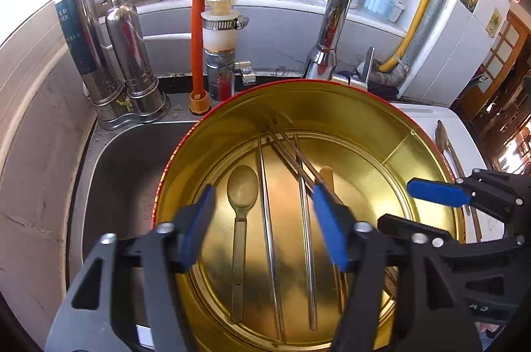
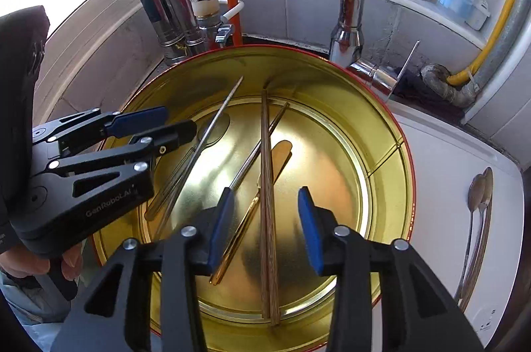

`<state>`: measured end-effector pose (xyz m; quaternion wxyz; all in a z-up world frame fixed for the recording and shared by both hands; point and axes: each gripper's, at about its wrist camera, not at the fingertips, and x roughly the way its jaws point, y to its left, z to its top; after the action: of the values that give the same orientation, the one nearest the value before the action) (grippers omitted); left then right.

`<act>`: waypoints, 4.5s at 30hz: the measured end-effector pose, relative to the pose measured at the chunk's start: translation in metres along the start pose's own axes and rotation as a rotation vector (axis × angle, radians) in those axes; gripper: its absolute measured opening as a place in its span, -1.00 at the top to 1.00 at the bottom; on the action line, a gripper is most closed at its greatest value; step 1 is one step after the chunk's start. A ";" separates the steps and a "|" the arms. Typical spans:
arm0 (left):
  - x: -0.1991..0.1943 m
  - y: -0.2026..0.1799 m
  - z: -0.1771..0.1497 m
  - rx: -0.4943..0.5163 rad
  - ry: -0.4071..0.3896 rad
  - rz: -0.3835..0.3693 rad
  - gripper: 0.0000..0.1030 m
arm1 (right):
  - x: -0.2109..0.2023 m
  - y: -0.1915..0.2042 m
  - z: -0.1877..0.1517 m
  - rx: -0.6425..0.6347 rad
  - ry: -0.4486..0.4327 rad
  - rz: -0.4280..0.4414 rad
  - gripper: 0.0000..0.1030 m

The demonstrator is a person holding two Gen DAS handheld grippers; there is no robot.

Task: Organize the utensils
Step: 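Open the left tool to drop the steel chopstick while the right tool drops the wooden one into the tin, then move both open tools back over the two steel spoons on the board, then grasp a steel spoon by its handle with the left tool while the right tool grasps the other spoon, then carry the spoon in the left tool while the right tool carries its spoon over the tin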

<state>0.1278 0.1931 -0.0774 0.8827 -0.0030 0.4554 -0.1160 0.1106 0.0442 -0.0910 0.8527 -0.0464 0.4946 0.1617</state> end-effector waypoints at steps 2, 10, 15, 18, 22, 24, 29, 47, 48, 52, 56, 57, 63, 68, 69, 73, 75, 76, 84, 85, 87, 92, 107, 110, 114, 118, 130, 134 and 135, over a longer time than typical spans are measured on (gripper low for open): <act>-0.014 0.003 -0.001 -0.006 -0.071 0.004 -0.55 | -0.009 -0.004 -0.001 -0.002 -0.026 -0.012 -0.12; -0.019 0.004 -0.001 -0.016 -0.067 0.010 -0.55 | -0.019 -0.017 -0.008 0.017 -0.047 -0.028 -0.46; -0.028 -0.005 -0.002 -0.020 -0.117 -0.011 -0.55 | -0.030 -0.018 -0.014 0.001 -0.096 -0.049 -0.75; -0.031 -0.012 -0.001 -0.016 -0.128 -0.020 -0.55 | -0.035 -0.027 -0.018 0.025 -0.104 -0.051 -0.77; -0.031 -0.024 0.000 -0.020 -0.123 -0.046 -0.57 | -0.041 -0.044 -0.026 0.065 -0.113 -0.051 -0.78; -0.031 -0.033 0.001 -0.018 -0.122 -0.056 -0.57 | -0.044 -0.054 -0.030 0.079 -0.118 -0.054 -0.78; -0.030 -0.063 0.007 -0.028 -0.112 -0.137 -0.57 | -0.057 -0.085 -0.044 0.116 -0.145 -0.066 -0.78; 0.029 -0.237 0.031 0.138 0.030 -0.268 -0.58 | -0.068 -0.252 -0.099 0.343 -0.092 -0.153 -0.78; 0.036 -0.242 0.031 0.142 0.046 -0.260 -0.58 | -0.066 -0.259 -0.100 0.342 -0.086 -0.151 -0.78; 0.061 -0.258 0.031 0.156 0.086 -0.263 -0.58 | -0.057 -0.284 -0.094 0.306 -0.074 -0.136 -0.78; 0.081 -0.272 0.031 0.162 0.102 -0.298 -0.58 | -0.044 -0.306 -0.082 0.240 -0.056 -0.057 -0.78; 0.087 -0.274 0.032 0.155 0.111 -0.314 -0.58 | -0.040 -0.312 -0.078 0.221 -0.048 -0.027 -0.78; 0.127 -0.284 0.045 0.123 0.163 -0.241 -0.58 | -0.009 -0.327 -0.053 0.038 0.003 0.080 -0.77; 0.150 -0.284 0.047 0.112 0.204 -0.202 -0.58 | 0.020 -0.336 -0.039 0.009 0.049 0.179 -0.64; 0.153 -0.285 0.048 0.114 0.210 -0.203 -0.58 | 0.026 -0.337 -0.035 0.002 0.057 0.202 -0.62; 0.163 -0.285 0.048 0.125 0.224 -0.234 -0.58 | 0.040 -0.342 -0.022 -0.034 0.088 0.323 -0.48; 0.163 -0.286 0.048 0.123 0.215 -0.269 -0.58 | 0.044 -0.343 -0.017 -0.055 0.097 0.370 -0.43; 0.163 -0.286 0.047 0.122 0.212 -0.276 -0.58 | 0.044 -0.343 -0.016 -0.062 0.100 0.393 -0.40; 0.164 -0.291 0.044 0.167 0.189 -0.397 0.57 | 0.056 -0.343 -0.013 -0.089 0.155 0.578 0.44; 0.165 -0.290 0.044 0.156 0.191 -0.405 0.77 | 0.058 -0.345 -0.015 -0.076 0.161 0.595 0.68; 0.168 -0.283 0.044 0.100 0.202 -0.440 0.84 | 0.060 -0.349 -0.020 -0.048 0.163 0.628 0.81; 0.159 -0.288 0.044 0.109 0.170 -0.413 0.87 | 0.047 -0.349 -0.025 -0.025 0.122 0.619 0.87; 0.114 -0.298 0.040 0.171 0.085 -0.382 0.98 | 0.000 -0.344 -0.038 0.010 0.031 0.531 0.94; 0.102 -0.297 0.036 0.188 0.062 -0.378 0.98 | -0.019 -0.333 -0.043 0.001 -0.007 0.493 0.94; 0.090 -0.290 0.028 0.183 0.037 -0.378 0.98 | -0.038 -0.318 -0.053 -0.007 -0.034 0.414 0.94; 0.069 -0.282 0.020 0.182 0.008 -0.380 0.98 | -0.051 -0.300 -0.065 0.025 -0.017 0.298 0.94; -0.030 -0.230 0.024 0.155 -0.192 -0.336 0.98 | -0.108 -0.236 -0.053 0.049 -0.133 0.228 0.94; -0.072 -0.198 0.025 0.158 -0.275 -0.261 0.98 | -0.127 -0.204 -0.031 0.007 -0.201 0.232 0.94; -0.080 -0.188 0.025 0.152 -0.293 -0.237 0.98 | -0.129 -0.195 -0.025 -0.002 -0.213 0.244 0.94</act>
<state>0.0649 0.0242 0.0225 0.9175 -0.0069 0.3083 -0.2513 0.0936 -0.1754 -0.0084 0.8743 0.0306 0.4031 0.2686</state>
